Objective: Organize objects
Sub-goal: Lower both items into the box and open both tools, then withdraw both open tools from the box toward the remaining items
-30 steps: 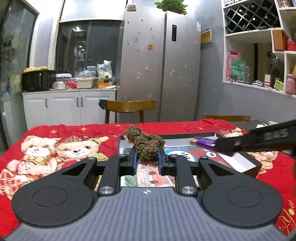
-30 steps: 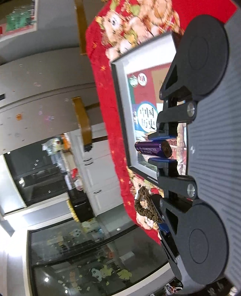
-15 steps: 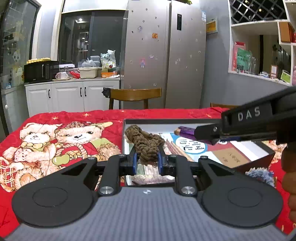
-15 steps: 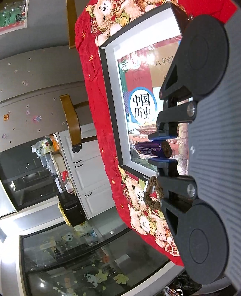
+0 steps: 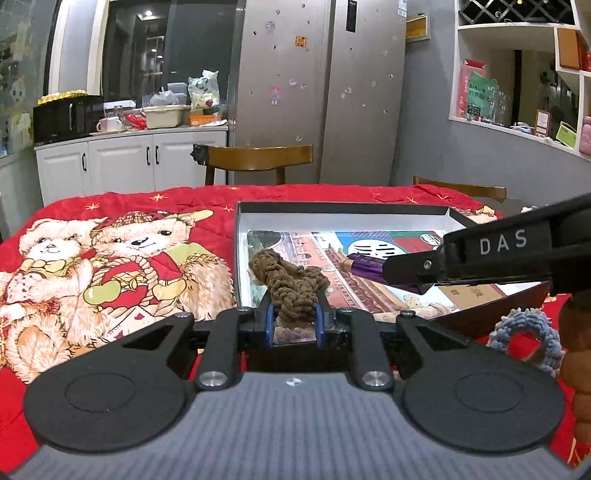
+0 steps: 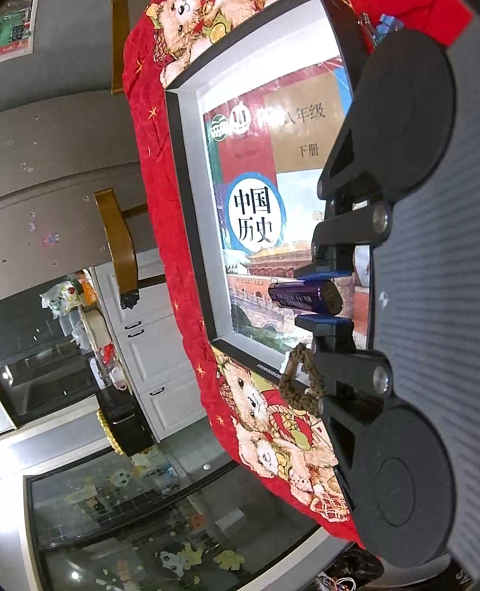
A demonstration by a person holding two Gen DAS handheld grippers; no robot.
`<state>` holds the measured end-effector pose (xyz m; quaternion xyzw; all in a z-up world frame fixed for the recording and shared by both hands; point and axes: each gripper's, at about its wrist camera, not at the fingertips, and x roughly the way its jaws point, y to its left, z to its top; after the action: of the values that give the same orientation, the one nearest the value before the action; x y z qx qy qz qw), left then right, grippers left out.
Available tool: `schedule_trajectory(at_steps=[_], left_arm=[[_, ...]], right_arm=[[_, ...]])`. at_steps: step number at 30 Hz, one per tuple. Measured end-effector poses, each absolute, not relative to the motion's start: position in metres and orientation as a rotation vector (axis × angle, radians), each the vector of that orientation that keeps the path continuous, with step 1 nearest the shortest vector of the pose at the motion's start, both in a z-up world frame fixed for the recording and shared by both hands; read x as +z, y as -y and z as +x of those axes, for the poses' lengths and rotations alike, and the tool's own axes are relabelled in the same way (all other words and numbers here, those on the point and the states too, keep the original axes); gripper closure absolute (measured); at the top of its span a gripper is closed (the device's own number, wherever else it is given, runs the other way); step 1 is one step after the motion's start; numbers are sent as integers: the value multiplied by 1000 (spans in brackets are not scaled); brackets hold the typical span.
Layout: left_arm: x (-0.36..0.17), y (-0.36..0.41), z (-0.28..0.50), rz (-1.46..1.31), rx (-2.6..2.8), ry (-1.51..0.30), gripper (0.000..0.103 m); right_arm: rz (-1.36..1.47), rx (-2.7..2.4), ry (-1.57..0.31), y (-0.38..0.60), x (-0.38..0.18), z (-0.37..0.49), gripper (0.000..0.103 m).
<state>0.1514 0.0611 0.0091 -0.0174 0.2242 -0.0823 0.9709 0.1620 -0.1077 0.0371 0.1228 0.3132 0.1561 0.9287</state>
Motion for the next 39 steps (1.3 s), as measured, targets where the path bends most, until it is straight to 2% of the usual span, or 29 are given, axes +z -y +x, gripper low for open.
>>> schedule_trajectory(at_steps=[16,22,26,29,30,32,35,37,39], left_arm=[[7,-64,157,-54,-189,-470,78],[7,-66,157,-65,-224,-467,61],[8,-65,153,-65,-227,-448,46],[9,-66,153,-75,-235,-445,45],[9,-66,153,-79,-235,-444,45],[10,-66,151,-80,-231,-437,44],[12,-66,147,-72,-214,-420,43],[16,-67,143,-70,-204,-409,41],[23,-70,139,-81,-190,-388,40]], right_arm=[[254,316,-688,106,24,172,81],[257,328,-695,108,22,173,81],[261,339,-695,108,20,173,80],[290,356,-694,112,21,173,74],[299,363,-696,113,22,173,68],[315,381,-687,116,24,172,62],[313,384,-662,119,31,168,48],[314,389,-640,121,38,164,47],[323,401,-615,125,47,158,39]])
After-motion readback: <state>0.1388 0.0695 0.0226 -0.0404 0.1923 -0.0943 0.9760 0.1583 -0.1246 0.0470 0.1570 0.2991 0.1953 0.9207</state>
